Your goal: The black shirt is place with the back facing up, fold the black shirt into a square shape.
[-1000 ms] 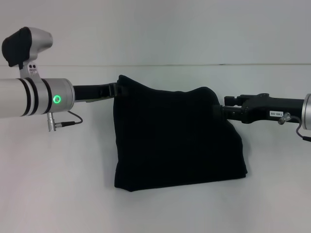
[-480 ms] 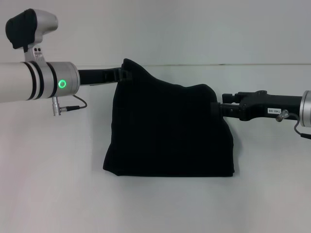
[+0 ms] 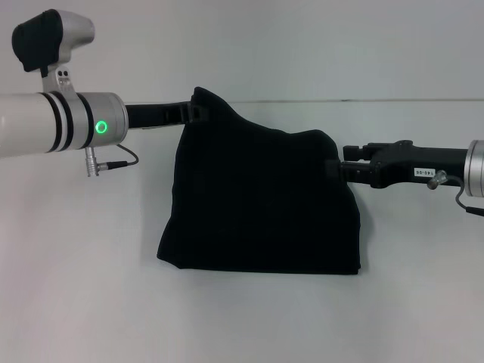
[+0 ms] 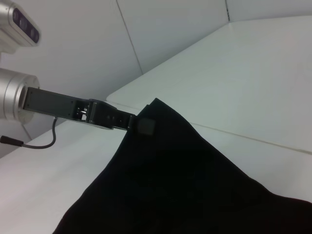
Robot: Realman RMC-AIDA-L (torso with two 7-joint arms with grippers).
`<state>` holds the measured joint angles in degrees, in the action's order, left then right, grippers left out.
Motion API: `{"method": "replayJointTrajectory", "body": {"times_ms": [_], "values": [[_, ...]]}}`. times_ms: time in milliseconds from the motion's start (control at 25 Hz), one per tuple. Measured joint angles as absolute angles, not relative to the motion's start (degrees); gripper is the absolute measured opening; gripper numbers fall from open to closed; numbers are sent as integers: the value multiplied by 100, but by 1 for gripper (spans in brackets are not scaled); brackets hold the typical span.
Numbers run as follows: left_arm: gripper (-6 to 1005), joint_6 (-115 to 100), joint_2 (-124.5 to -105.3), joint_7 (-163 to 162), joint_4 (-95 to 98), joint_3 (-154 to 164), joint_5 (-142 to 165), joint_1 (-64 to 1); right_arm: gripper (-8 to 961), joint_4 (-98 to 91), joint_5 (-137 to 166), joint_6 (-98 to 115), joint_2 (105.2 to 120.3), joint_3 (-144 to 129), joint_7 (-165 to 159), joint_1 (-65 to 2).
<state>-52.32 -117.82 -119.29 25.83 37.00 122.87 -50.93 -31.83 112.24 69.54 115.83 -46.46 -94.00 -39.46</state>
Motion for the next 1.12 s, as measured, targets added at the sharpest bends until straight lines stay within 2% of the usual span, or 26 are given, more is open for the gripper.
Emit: {"method": "replayJointTrajectory", "body": {"times_ms": [360, 640, 920, 1120], "values": [[76, -4550, -11854, -11972, 2600, 3681, 12306, -4914, 592, -3181, 11201, 6974, 11592, -4643, -9400, -3947], [365, -5036, -11851, -12165, 3485, 3610, 12251, -4348, 599, -3250, 11156, 6964, 11561, -4578, -9425, -3952], [655, -7333, -11980, -11343, 4330, 3559, 12191, -4017, 605, -3343, 11117, 7524, 11345, -4558, -9393, -3972], [817, -7764, -12084, -10019, 4352, 3923, 12242, -3956, 671, -3613, 11263, 7728, 11307, -4662, -9398, -3935]]}}
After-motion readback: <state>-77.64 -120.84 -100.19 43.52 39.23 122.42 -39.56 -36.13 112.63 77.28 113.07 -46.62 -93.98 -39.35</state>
